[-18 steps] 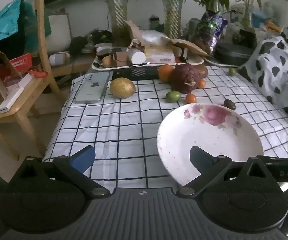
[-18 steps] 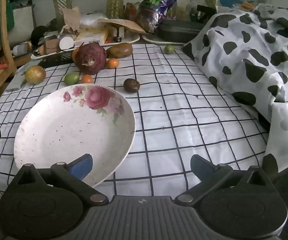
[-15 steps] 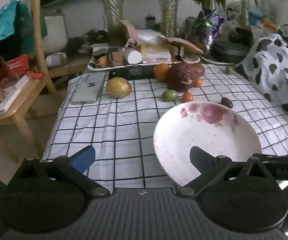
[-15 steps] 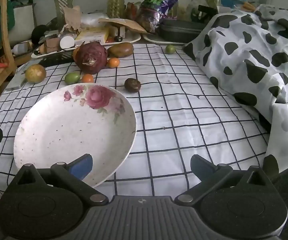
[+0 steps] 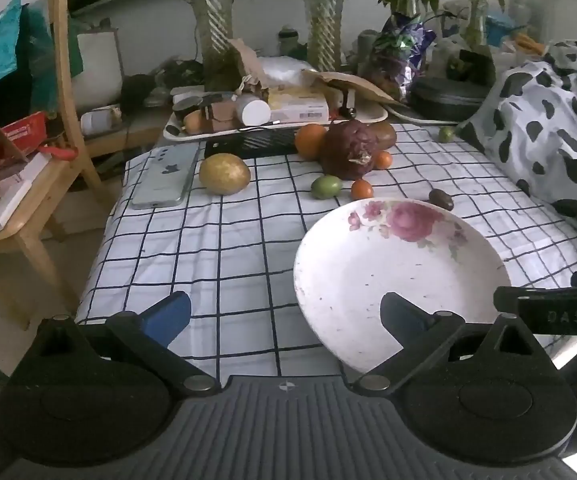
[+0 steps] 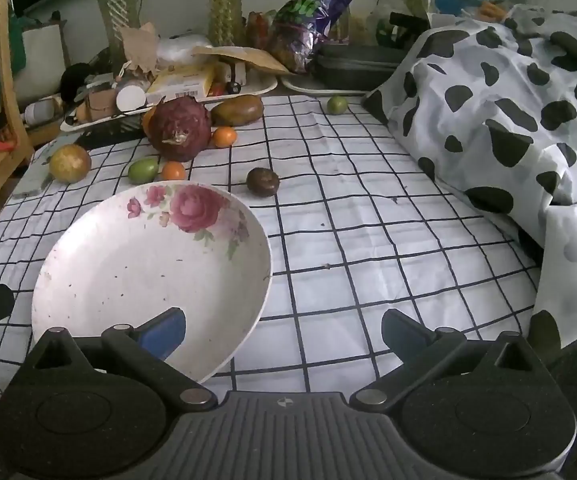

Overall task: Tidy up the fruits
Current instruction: 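Move both tools toward the fruits beyond the white plate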

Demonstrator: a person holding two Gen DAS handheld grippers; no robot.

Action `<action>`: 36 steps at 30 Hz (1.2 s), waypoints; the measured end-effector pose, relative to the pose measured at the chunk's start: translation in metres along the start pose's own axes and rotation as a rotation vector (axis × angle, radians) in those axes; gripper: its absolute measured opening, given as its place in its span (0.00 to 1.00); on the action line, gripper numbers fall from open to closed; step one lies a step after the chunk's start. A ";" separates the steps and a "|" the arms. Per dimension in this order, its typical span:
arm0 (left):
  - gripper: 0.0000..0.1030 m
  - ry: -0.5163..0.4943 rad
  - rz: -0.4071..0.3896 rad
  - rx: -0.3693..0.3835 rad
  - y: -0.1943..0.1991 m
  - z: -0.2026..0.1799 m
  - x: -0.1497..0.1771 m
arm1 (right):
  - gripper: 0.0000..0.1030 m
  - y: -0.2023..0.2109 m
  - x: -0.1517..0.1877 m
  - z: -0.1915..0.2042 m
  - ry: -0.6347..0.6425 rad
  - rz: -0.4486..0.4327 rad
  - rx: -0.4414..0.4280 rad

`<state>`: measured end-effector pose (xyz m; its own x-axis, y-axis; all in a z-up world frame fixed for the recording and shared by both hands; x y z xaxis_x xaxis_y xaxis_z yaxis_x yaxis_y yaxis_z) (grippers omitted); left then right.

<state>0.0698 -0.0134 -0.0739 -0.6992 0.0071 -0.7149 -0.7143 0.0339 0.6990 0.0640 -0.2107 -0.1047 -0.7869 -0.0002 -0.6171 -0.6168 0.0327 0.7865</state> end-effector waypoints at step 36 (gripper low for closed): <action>1.00 -0.032 -0.148 0.136 0.014 -0.017 -0.016 | 1.00 0.034 -0.037 0.012 0.090 -0.200 0.057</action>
Point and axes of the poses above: each gripper's, at about its wrist camera, not at the fingertips, and y roughly against the way its jaws point, z to its left, x to its underside, the point moved 10 cm from there along -y, roughly the way its jaws point, and after that the axes turned 7 degrees about y, right-handed, at the moved point
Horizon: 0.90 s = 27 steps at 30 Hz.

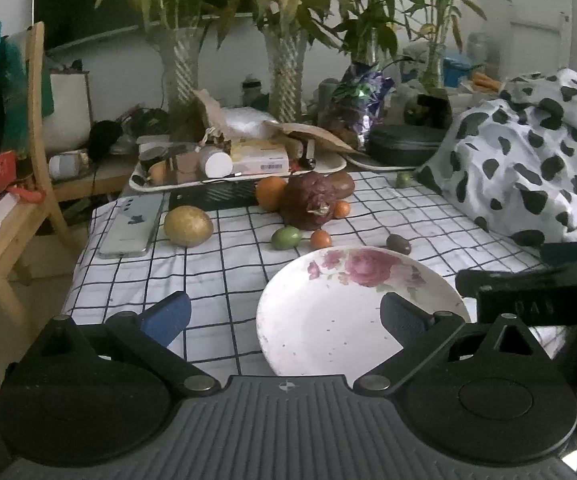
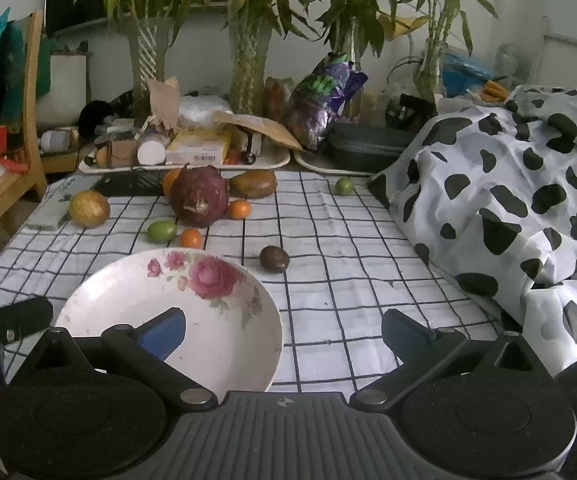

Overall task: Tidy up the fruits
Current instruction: 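Move both tools toward the fruits beyond the white plate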

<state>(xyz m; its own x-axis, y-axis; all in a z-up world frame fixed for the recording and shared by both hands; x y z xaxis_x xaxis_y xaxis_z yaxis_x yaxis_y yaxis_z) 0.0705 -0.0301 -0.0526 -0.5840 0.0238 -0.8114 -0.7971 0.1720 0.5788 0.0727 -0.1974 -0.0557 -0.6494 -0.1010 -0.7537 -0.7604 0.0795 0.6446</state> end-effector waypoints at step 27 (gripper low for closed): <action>0.99 0.038 0.138 0.027 -0.067 0.038 -0.021 | 1.00 -0.078 -0.017 -0.022 0.010 0.081 -0.108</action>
Point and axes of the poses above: each gripper's, at about its wrist camera, not at the fingertips, and y roughly against the way its jaws point, z to its left, x to its underside, the point moved 10 cm from there along -y, roughly the way its jaws point, and after that the axes turned 7 degrees about y, right-handed, at the moved point
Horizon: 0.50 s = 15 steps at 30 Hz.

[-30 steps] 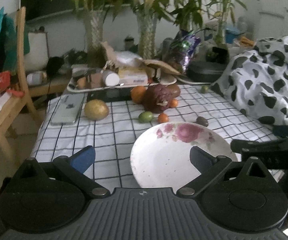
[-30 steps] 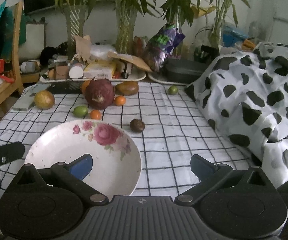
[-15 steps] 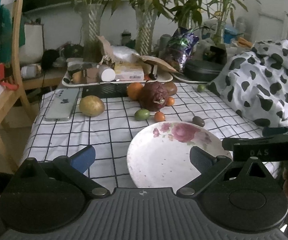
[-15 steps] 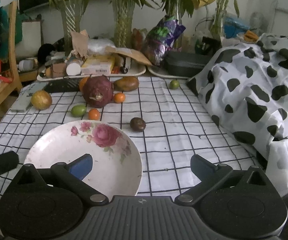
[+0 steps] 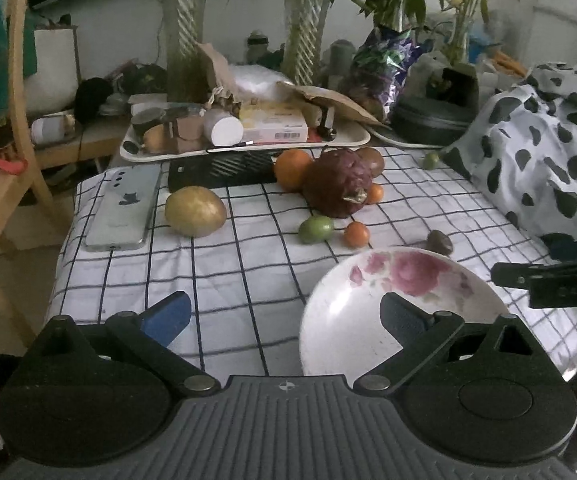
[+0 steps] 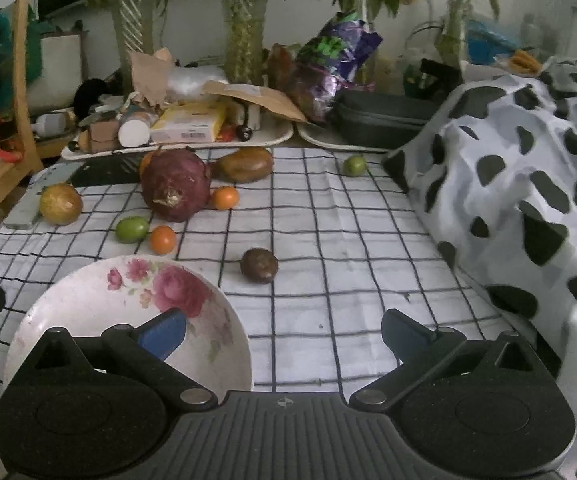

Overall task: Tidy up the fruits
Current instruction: 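Move both tools toward the fruits beyond the white plate, then grasp the yellow passion fruit with the left tool while the right tool grasps the dark passion fruit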

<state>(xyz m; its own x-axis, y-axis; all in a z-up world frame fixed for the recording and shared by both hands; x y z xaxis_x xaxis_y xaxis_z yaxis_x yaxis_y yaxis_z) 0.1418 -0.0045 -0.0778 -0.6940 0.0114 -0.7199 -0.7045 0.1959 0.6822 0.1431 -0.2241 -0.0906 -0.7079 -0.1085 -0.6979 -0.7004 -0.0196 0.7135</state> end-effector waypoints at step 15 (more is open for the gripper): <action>1.00 0.051 0.053 -0.035 -0.048 0.041 -0.046 | 1.00 -0.049 -0.013 -0.011 -0.045 0.101 -0.056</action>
Point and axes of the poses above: each gripper's, at about its wrist camera, not at the fingertips, and y roughly against the way its jaws point, z to its left, x to its underside, the point moved 10 cm from there along -y, roughly the way its jaws point, and after that the axes turned 7 degrees about y, right-handed, at the moved point
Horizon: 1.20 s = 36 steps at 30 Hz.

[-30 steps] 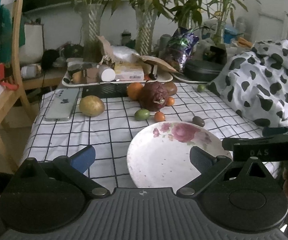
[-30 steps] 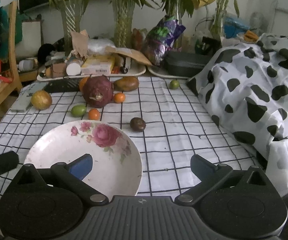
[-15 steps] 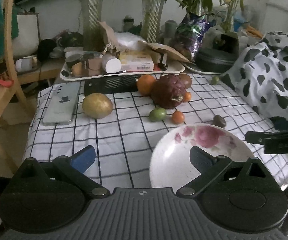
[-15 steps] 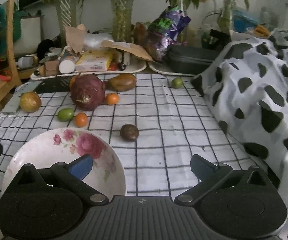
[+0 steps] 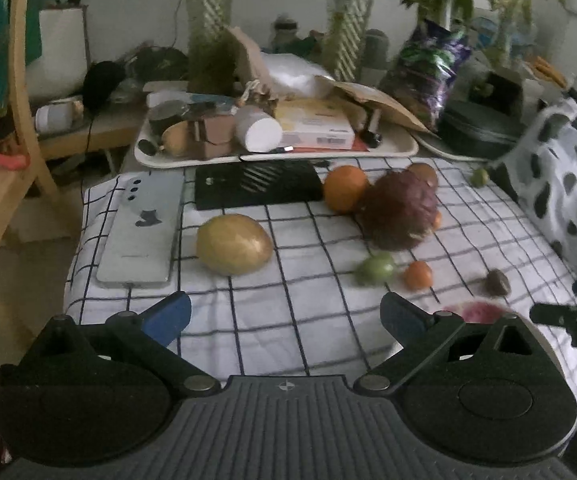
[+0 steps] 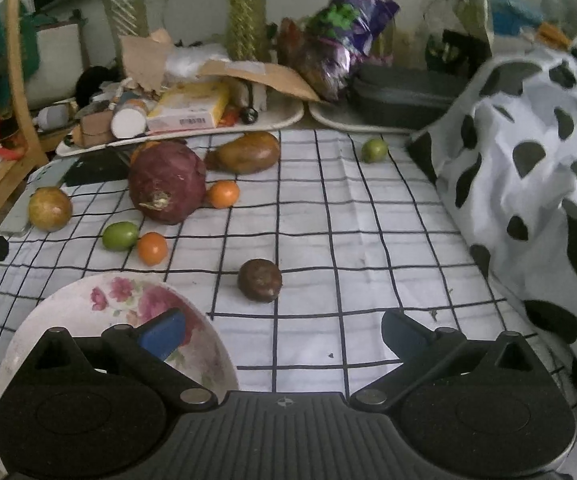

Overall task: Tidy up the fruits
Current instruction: 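Grasp the yellow passion fruit with the left tool while the right tool grasps the dark passion fruit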

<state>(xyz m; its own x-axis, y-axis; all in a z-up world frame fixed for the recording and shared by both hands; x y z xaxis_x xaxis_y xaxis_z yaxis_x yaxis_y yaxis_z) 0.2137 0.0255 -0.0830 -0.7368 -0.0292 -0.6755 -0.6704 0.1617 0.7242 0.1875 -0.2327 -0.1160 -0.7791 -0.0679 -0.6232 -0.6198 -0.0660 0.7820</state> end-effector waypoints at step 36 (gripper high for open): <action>0.63 -0.151 0.159 -0.045 -0.109 0.030 -0.029 | 0.89 -0.061 -0.037 0.009 0.116 0.046 -0.090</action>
<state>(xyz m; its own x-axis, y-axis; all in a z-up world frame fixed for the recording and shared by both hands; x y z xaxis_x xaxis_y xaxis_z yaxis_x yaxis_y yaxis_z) 0.3107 0.0382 -0.1459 -0.8140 0.1421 -0.5632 -0.5528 0.1082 0.8263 0.2537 -0.2176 -0.1407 -0.7872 -0.1871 -0.5876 -0.5685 -0.1491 0.8091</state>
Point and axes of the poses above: each gripper's, at about its wrist camera, not at the fingertips, and y roughly against the way its jaws point, z to its left, x to its underside, the point moved 10 cm from there along -y, roughly the way its jaws point, and after that the axes turned 7 degrees about y, right-handed, at the moved point
